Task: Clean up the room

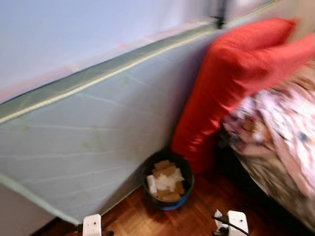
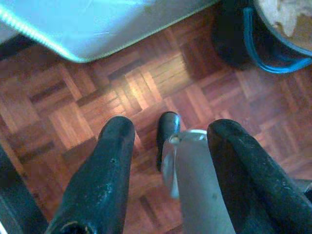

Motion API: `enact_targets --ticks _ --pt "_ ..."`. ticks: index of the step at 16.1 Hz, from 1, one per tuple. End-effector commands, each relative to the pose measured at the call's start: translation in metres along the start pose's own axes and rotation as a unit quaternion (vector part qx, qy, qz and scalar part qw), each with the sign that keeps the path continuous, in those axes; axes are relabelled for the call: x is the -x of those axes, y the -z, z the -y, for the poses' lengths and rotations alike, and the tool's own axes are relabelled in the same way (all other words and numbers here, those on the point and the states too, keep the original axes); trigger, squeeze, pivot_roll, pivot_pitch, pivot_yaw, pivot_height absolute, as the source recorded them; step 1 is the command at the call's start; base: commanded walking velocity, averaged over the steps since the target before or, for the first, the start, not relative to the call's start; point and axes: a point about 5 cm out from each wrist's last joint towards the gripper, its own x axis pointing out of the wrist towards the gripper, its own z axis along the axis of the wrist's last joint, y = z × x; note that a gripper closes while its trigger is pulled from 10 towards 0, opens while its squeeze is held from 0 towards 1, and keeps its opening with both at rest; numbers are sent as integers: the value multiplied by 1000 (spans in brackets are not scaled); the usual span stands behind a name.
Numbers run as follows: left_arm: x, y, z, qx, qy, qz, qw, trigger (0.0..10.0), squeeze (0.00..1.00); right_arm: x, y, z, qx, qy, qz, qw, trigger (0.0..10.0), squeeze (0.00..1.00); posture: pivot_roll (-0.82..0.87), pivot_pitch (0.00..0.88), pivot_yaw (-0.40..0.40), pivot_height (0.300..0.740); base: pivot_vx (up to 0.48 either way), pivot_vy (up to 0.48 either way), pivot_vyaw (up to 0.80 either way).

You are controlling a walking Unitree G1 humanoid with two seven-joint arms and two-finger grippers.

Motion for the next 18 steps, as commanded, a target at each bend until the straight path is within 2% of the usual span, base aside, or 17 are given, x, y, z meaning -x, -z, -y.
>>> enact_targets --ticks 1,5,10,12,15,18 --pt "2 9 -4 4 -6 -17 1000 10000 0 -1 -1 -4 0 -9 2 1000 10000 0 102 93 -42 740 255 0 800" --pt "2 9 -4 3 -5 -17 1000 10000 0 -1 -1 -7 -17 -8 3 1000 10000 0 104 93 -42 740 254 0 159" --pt "2 9 -4 4 -6 -17 1000 10000 0 -2 -3 -13 -2 -22 4 1000 10000 0 103 92 -43 740 253 0 0" --pt "2 9 -4 4 -6 -17 1000 10000 0 -2 -6 -18 19 -34 11 999 10000 0 100 90 -43 740 0 0 0" --pt "2 9 -4 3 -5 -17 1000 10000 0 -2 -8 -19 14 -37 16 999 10000 0 101 87 -45 740 0 0 800" --pt "3 9 -3 3 -4 -16 1000 10000 0 -2 -8 -20 6 -46 14 999 10000 0 100 88 -46 740 0 0 0"
